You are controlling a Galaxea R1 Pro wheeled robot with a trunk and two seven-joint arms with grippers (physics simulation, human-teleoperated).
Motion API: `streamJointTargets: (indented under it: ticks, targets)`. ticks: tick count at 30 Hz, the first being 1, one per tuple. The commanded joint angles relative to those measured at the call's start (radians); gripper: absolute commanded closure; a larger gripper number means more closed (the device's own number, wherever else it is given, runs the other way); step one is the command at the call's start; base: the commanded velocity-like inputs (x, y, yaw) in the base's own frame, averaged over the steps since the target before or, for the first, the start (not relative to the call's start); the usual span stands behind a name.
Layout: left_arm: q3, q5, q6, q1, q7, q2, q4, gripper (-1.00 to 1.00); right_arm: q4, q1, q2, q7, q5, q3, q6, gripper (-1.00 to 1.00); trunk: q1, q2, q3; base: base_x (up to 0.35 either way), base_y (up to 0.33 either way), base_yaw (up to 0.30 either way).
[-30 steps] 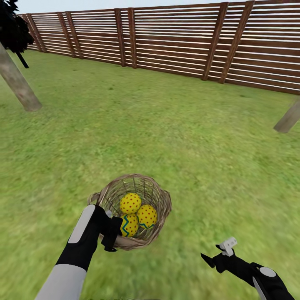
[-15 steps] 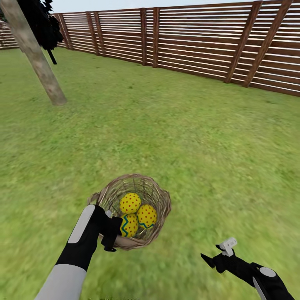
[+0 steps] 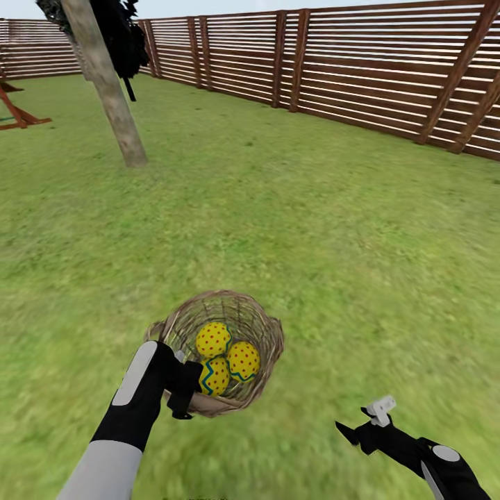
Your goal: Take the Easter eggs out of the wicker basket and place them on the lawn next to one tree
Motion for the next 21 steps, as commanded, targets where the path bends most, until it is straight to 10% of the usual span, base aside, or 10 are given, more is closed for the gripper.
streamJointTargets:
  ticks: [1,21]
  targets:
    - [0.000,0.001,0.016,-0.001,0.002,-0.001,0.000,1.00,-0.002,0.000,0.000,0.006,0.004,-0.003,0.006,-1.00,-0.004,0.007,0.002,0.000,0.000,0.278]
    - [0.002,0.000,0.020,-0.001,0.008,-0.001,0.000,1.00,-0.002,0.000,0.000,0.008,0.003,-0.002,0.004,-1.00,-0.081,0.147,0.078,0.000,0.000,0.081]
